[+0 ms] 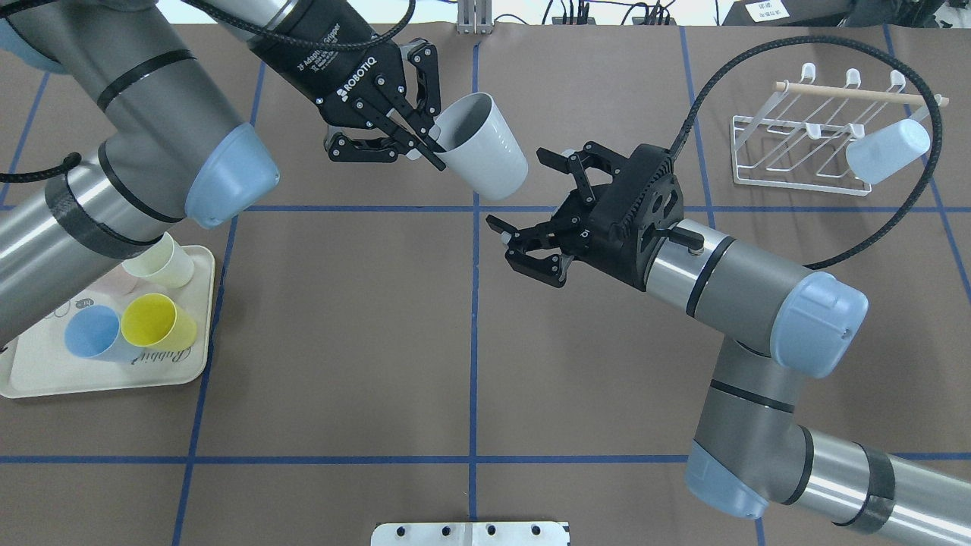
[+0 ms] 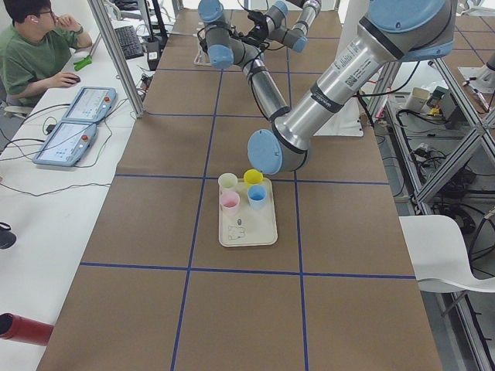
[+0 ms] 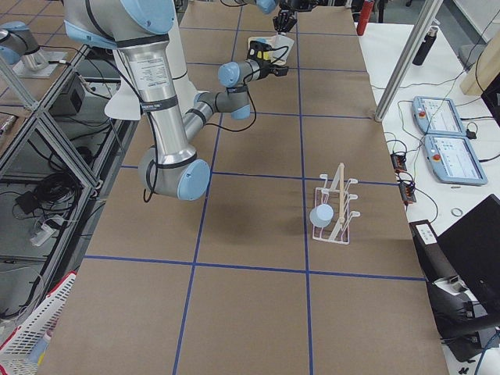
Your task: Transfer IKEA cup to right arm and place on rack
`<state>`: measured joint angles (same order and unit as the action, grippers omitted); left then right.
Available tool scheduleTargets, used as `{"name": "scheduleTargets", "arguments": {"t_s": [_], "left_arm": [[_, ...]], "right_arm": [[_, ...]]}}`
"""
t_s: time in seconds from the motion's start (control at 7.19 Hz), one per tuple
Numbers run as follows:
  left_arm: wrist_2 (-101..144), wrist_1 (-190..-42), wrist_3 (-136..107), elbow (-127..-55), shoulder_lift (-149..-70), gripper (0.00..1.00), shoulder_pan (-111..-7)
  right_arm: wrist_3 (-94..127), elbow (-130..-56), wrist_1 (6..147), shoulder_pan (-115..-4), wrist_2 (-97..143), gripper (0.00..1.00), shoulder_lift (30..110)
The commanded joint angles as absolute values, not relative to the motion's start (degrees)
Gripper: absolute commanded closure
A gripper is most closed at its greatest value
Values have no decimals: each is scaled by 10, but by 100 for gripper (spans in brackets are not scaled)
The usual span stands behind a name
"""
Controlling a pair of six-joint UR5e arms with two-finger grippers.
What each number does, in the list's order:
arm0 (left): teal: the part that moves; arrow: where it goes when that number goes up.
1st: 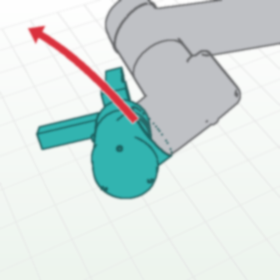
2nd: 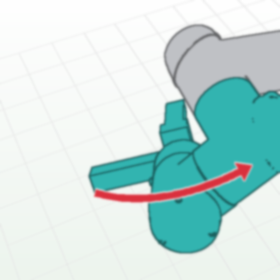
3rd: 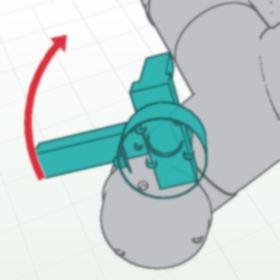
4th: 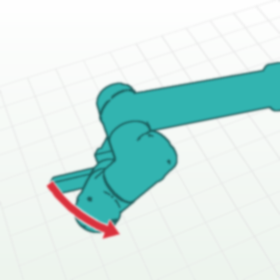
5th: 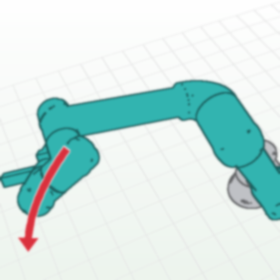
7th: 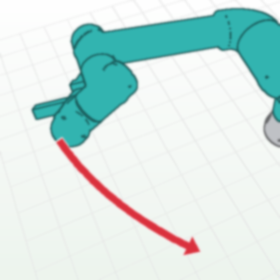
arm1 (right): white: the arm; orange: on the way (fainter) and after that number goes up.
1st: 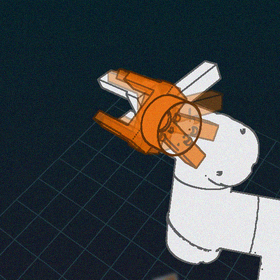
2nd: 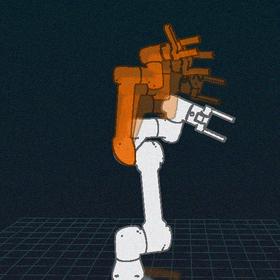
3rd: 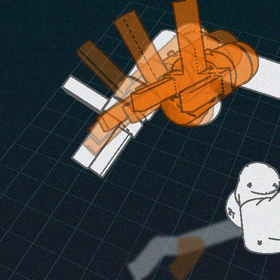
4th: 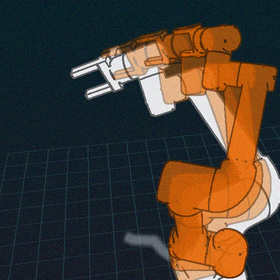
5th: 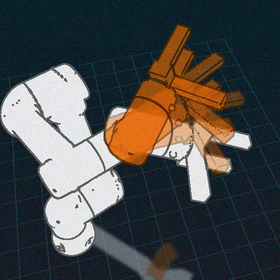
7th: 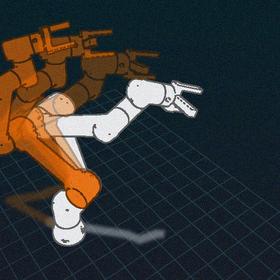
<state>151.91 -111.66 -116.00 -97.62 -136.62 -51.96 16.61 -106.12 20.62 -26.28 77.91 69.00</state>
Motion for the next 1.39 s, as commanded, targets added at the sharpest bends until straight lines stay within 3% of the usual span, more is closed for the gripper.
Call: {"name": "scheduleTargets", "arguments": {"t_s": [0.0, 1.25], "left_arm": [[1519, -1116, -1160, -976, -1367, 100, -519], [1513, -1117, -1158, -969, -1368, 100, -494]], "right_arm": [[165, -1061, 207, -255, 771, 1, 690], [164, -1065, 207, -251, 765, 3, 682]]}}
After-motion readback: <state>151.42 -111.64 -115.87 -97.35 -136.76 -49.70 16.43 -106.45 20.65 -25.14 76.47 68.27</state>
